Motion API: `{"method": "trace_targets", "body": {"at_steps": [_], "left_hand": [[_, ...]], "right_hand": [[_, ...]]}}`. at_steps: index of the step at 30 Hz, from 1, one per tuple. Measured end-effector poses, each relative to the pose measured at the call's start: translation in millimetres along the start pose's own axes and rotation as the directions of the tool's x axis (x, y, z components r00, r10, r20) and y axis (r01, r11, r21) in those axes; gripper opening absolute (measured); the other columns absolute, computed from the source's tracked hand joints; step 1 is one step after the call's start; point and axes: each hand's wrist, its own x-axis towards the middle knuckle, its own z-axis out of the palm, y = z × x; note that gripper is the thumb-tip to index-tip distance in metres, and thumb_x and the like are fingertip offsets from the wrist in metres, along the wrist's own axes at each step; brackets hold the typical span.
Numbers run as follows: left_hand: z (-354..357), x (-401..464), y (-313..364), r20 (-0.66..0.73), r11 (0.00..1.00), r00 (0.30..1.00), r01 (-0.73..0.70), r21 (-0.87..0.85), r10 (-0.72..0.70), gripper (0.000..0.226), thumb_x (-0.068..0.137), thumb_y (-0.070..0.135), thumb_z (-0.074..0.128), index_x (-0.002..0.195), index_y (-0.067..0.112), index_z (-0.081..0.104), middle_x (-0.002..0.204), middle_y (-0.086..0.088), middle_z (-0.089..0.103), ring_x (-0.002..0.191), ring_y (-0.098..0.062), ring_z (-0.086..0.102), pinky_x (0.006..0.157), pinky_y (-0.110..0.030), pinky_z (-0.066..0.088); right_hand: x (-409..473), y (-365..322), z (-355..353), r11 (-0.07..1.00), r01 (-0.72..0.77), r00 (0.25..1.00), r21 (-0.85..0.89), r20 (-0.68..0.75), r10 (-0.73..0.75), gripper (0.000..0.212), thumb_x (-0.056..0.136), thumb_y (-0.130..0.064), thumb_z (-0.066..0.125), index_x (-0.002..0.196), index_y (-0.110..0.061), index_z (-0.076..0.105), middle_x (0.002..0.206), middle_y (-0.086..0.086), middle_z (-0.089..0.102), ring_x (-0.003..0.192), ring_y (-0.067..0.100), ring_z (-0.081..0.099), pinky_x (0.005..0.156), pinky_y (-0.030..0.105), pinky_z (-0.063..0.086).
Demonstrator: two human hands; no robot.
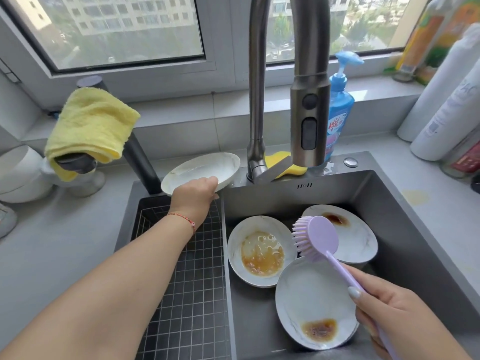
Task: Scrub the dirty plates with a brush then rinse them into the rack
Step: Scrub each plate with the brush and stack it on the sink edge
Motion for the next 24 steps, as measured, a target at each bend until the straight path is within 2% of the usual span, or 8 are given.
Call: {"method": "trace_targets", "body": {"at_steps": [4, 6, 9, 13, 16, 19, 21, 24], "left_hand": [[2, 6, 2, -0.118, 0.996, 0.992, -0.059, -0.064, 0.051, 0.039, 0.087, 0.034, 0.068, 0.065, 0.008, 0.048, 0.048, -0.003, 0.04, 0.044, -0.019, 0.028, 0.043, -0.021, 0.021], [3, 8, 5, -0.131, 0.993, 0.986, -0.111, -0.051, 0.103, 0.04, 0.093, 0.034, 0.057, 0.064, 0.009, 0.046, 0.047, -0.004, 0.041, 0.041, -0.02, 0.028, 0.042, -0.02, 0.02], [11, 6, 9, -0.047, 0.988, 0.991, -0.132, -0.084, 0.128, 0.029, 0.094, 0.02, 0.064, 0.073, 0.005, 0.051, 0.057, -0.008, 0.048, 0.045, -0.026, 0.042, 0.044, -0.028, 0.028], [18, 1, 8, 0.091, 0.997, 0.995, -0.027, -0.067, 0.033, 0.026, 0.104, 0.026, 0.047, 0.09, 0.005, 0.054, 0.075, -0.005, 0.045, 0.067, -0.027, 0.045, 0.057, -0.036, 0.037], [19, 1, 8, 0.1, 0.998, 0.995, -0.005, -0.067, 0.012, 0.026, 0.104, 0.027, 0.046, 0.09, 0.006, 0.053, 0.076, -0.003, 0.044, 0.069, -0.025, 0.042, 0.059, -0.036, 0.038], [19, 3, 9, 0.179, 0.999, 0.983, 0.032, -0.007, -0.03, 0.029, 0.104, 0.033, 0.045, 0.084, 0.011, 0.045, 0.076, -0.003, 0.045, 0.07, -0.025, 0.044, 0.06, -0.037, 0.04], [17, 4, 14, 0.07, 0.999, 0.997, 0.036, 0.011, -0.037, 0.034, 0.098, 0.034, 0.057, 0.076, 0.01, 0.046, 0.07, -0.005, 0.047, 0.063, -0.026, 0.044, 0.053, -0.036, 0.039], [10, -4, 40, -0.27, 0.999, 0.961, 0.051, -0.019, -0.054, 0.028, 0.089, 0.032, 0.061, 0.082, 0.004, 0.059, 0.08, -0.013, 0.058, 0.067, -0.031, 0.053, 0.051, -0.035, 0.044]], "right_hand": [[2, 0, -2, 1.0, -0.02, 1.0, 0.011, -0.003, 0.02, 0.04, 0.094, -0.007, 0.053, 0.113, -0.039, 0.069, 0.052, 0.011, 0.032, 0.04, 0.014, 0.023, 0.038, 0.014, 0.022], [2, -1, -3, 0.999, -0.033, 0.999, 0.027, -0.001, 0.033, 0.039, 0.094, -0.008, 0.052, 0.113, -0.038, 0.069, 0.052, 0.01, 0.031, 0.04, 0.014, 0.022, 0.038, 0.014, 0.022], [2, -2, -4, 0.998, -0.044, 0.999, 0.04, -0.003, 0.044, 0.038, 0.095, -0.008, 0.052, 0.112, -0.037, 0.069, 0.052, 0.009, 0.031, 0.04, 0.013, 0.021, 0.038, 0.014, 0.022], [1, 0, -7, 0.999, -0.027, 1.0, 0.03, -0.004, 0.027, 0.039, 0.094, -0.006, 0.053, 0.113, -0.036, 0.07, 0.052, 0.009, 0.031, 0.041, 0.014, 0.022, 0.038, 0.014, 0.022], [2, 5, -10, 1.0, -0.014, 1.0, 0.025, -0.005, 0.014, 0.04, 0.093, -0.005, 0.053, 0.114, -0.034, 0.07, 0.052, 0.009, 0.032, 0.044, 0.014, 0.025, 0.038, 0.014, 0.023], [0, 5, -15, 0.999, -0.012, 1.0, 0.044, -0.004, 0.012, 0.041, 0.094, -0.004, 0.053, 0.112, -0.036, 0.07, 0.052, 0.009, 0.031, 0.043, 0.014, 0.024, 0.038, 0.015, 0.023], [-2, 3, -18, 0.998, -0.017, 1.0, 0.066, -0.002, 0.017, 0.042, 0.094, -0.006, 0.052, 0.11, -0.04, 0.071, 0.054, 0.009, 0.03, 0.044, 0.015, 0.02, 0.039, 0.016, 0.021], [-1, 2, -25, 0.998, -0.006, 1.0, 0.063, -0.023, 0.007, 0.042, 0.095, -0.007, 0.05, 0.108, -0.042, 0.071, 0.056, 0.01, 0.031, 0.045, 0.016, 0.02, 0.039, 0.017, 0.022]]}}
